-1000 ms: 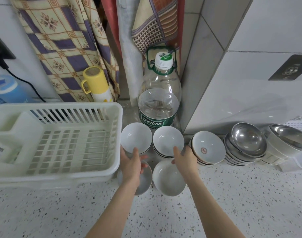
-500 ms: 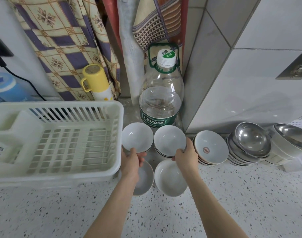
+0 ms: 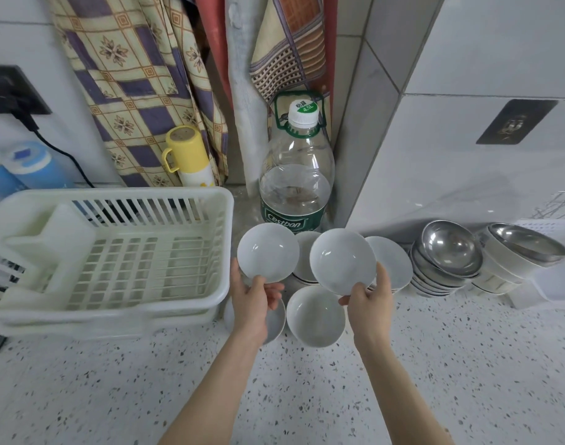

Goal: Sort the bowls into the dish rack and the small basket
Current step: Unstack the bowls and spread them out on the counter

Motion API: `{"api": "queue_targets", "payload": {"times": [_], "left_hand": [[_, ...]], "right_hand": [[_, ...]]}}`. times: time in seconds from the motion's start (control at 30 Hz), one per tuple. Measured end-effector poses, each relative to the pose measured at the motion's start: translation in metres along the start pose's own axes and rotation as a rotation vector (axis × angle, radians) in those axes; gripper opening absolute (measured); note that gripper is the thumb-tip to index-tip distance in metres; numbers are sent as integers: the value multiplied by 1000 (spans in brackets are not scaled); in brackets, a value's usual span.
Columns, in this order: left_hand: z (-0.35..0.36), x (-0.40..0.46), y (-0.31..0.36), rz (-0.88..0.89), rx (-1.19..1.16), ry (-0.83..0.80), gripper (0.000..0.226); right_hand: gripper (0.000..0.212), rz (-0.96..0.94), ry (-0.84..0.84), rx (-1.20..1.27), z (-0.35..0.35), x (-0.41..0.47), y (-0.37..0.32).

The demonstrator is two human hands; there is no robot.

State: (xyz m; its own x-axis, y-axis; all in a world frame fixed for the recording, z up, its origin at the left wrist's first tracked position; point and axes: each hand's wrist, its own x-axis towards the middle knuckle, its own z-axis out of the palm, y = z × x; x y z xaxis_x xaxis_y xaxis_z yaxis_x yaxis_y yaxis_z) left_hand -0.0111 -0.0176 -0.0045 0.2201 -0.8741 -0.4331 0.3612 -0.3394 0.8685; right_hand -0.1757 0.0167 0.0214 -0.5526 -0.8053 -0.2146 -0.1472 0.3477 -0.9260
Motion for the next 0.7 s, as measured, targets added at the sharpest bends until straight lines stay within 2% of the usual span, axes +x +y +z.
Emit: {"api": "queue_targets", "payload": {"times": [0.17,0.37,0.53,0.7], "left_hand": [[-6,-34,-4,29,27,-60,66],[-23,-86,-19,34,46,-82,66],[-48,-128,-34,-5,67,-2,63],[-78,-160,-53,-39,80,116,57]], "right_hand": [[60,31,22,83,-22,-27,8],[52,61,-15,102,-44,-55,21],[52,81,-98,79,-61,-81,31],[61,114,-180,0,-76,-106,43]]}}
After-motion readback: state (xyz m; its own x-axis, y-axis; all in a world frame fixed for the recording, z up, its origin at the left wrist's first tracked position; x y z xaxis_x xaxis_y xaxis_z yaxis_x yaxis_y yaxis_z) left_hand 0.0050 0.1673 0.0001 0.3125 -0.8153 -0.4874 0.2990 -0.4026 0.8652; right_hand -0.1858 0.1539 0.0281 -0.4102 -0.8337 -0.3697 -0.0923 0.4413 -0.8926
